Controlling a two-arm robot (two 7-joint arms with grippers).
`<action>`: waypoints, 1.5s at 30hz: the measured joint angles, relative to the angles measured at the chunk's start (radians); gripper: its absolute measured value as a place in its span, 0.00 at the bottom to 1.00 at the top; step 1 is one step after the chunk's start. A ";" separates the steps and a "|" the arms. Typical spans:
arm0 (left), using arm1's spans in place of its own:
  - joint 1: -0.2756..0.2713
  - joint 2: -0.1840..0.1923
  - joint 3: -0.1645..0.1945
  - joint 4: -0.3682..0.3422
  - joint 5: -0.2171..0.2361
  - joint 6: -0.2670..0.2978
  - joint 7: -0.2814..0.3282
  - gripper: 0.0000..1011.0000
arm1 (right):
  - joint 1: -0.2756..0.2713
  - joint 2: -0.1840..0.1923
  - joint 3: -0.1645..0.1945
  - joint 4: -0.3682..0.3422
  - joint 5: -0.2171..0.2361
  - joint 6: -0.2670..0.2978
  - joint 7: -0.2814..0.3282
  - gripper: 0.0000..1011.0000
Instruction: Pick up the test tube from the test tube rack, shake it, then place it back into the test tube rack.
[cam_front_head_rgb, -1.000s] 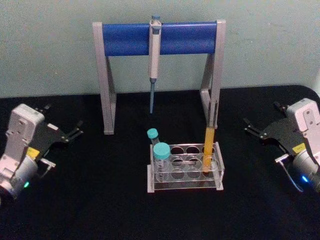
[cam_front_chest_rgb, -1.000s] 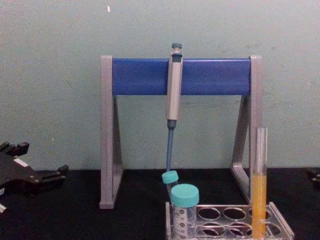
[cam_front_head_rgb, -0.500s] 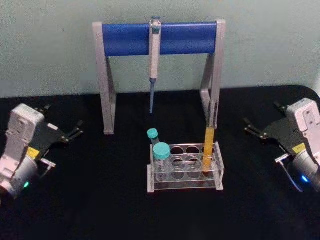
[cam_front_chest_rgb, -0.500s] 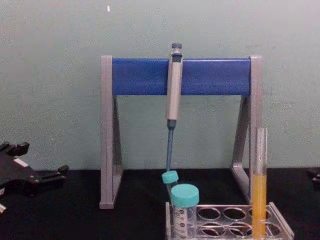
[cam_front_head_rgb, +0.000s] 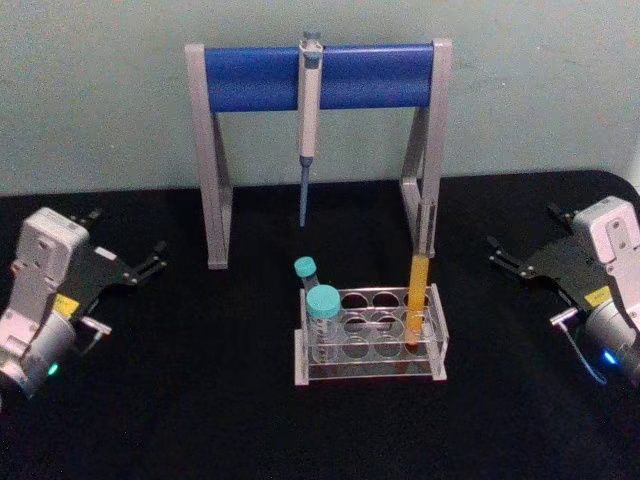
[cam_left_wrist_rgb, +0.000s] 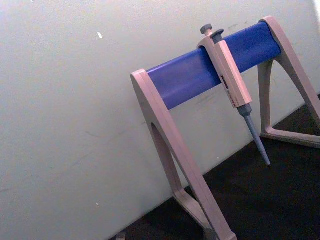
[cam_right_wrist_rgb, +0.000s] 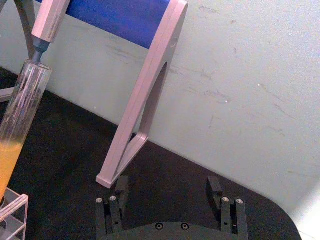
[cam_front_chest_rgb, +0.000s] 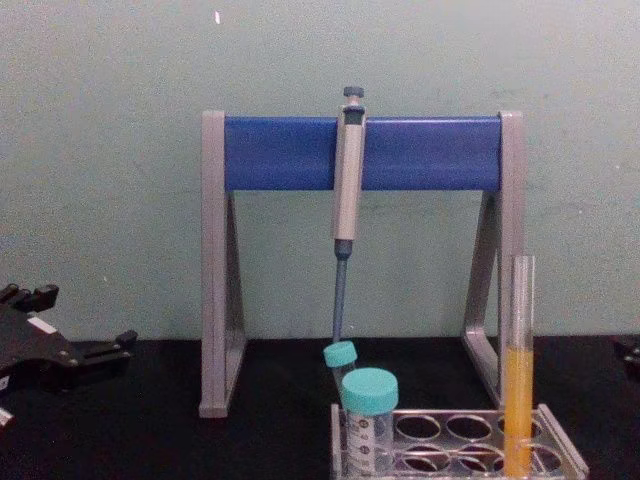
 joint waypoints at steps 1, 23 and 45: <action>0.000 0.000 0.000 0.000 0.000 0.000 0.000 0.99 | 0.000 0.000 0.000 0.000 0.000 0.000 0.000 0.99; 0.000 0.000 0.000 0.000 0.000 0.000 0.000 0.99 | 0.000 0.000 0.000 0.000 0.000 0.000 0.000 0.99; 0.000 0.000 0.000 0.000 0.000 0.000 0.000 0.99 | 0.000 0.000 0.000 0.000 0.000 0.000 0.000 0.99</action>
